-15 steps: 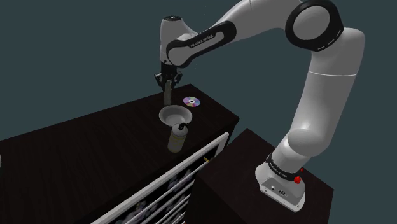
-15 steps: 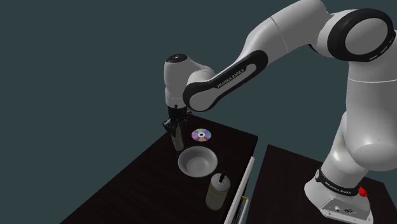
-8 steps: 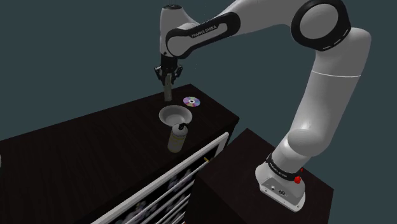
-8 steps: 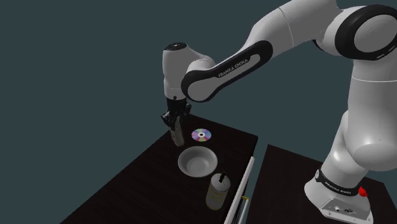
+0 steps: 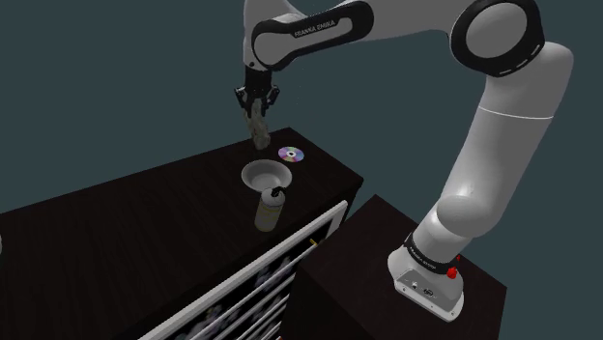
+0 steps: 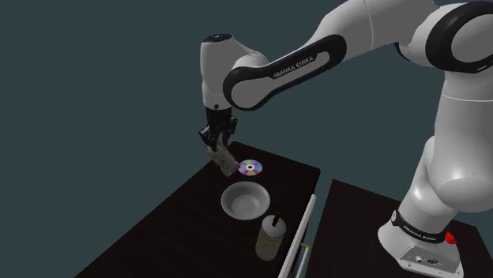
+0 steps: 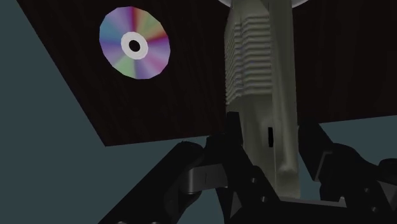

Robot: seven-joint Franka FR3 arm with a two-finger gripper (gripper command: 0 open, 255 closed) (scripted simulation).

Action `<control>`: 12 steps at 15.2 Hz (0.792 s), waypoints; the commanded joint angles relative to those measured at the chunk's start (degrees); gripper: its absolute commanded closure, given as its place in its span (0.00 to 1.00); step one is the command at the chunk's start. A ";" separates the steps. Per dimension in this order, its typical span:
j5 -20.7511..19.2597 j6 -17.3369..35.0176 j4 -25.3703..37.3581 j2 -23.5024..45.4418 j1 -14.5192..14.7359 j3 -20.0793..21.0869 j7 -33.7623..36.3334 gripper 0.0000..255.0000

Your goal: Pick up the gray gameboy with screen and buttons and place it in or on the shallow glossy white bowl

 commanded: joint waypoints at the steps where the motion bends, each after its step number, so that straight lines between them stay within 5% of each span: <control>1: 0.24 -1.40 1.11 -0.34 0.04 0.09 -0.23 1.00; 12: 6.57 -2.29 -17.15 -20.05 2.54 3.36 3.15 1.00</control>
